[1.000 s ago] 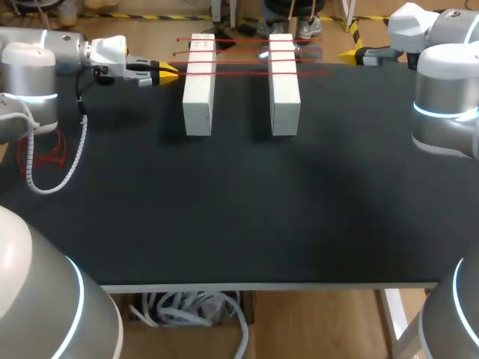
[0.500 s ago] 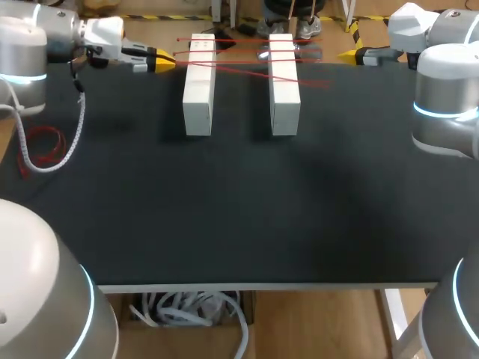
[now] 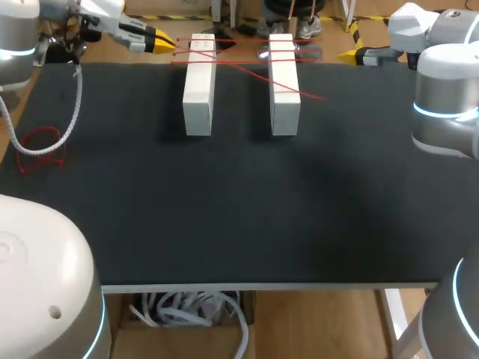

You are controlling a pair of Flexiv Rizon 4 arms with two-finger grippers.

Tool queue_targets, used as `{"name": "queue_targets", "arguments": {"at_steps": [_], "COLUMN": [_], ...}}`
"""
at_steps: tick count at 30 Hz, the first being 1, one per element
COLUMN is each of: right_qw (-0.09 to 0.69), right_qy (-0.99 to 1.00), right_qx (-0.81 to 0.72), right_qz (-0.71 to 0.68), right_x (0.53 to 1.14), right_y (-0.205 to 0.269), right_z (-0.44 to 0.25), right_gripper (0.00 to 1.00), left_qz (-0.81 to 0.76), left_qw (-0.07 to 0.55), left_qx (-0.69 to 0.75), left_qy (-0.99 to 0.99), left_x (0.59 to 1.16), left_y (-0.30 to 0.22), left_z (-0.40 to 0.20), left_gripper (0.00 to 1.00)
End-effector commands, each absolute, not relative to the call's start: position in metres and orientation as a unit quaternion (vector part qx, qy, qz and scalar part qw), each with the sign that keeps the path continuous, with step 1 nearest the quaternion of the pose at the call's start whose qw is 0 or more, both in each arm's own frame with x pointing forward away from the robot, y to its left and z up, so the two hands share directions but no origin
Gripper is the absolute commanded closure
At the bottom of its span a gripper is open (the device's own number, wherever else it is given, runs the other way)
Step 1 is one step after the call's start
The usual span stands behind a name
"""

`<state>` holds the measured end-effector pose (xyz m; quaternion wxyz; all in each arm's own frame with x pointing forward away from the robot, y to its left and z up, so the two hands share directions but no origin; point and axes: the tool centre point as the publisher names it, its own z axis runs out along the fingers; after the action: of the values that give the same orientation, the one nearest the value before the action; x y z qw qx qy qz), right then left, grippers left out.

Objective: Grab the tape and strap the tape.

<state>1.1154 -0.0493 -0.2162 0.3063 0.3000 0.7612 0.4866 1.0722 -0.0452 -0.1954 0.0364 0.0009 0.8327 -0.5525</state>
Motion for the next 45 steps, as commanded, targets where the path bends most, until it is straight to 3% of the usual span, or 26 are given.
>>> {"name": "queue_targets", "arguments": {"at_steps": [1, 14, 34, 45], "right_qw": [0.306, 0.306, 0.306, 0.306], "right_qy": [0.761, 0.761, 0.761, 0.761], "right_qx": [0.300, 0.300, 0.300, 0.300], "right_qz": [0.487, 0.487, 0.487, 0.487], "right_x": [1.115, 1.115, 1.115, 1.115], "right_y": [-0.050, -0.050, -0.050, -0.050], "right_z": [-0.216, -0.216, -0.216, -0.216], "right_gripper": [0.00, 0.00, 0.00, 0.00], "left_qz": [-0.391, -0.309, -0.278, -0.446], "left_qw": [0.136, 0.148, 0.083, 0.126], "left_qx": [-0.069, -0.070, 0.030, 0.045], "left_qy": [0.908, 0.937, 0.956, 0.885], "left_x": [1.040, 1.018, 0.995, 1.002], "left_y": [-0.056, -0.063, -0.059, -0.060], "left_z": [-0.163, -0.125, -0.083, -0.079], "left_gripper": [1.00, 1.00, 1.00, 1.00]}}
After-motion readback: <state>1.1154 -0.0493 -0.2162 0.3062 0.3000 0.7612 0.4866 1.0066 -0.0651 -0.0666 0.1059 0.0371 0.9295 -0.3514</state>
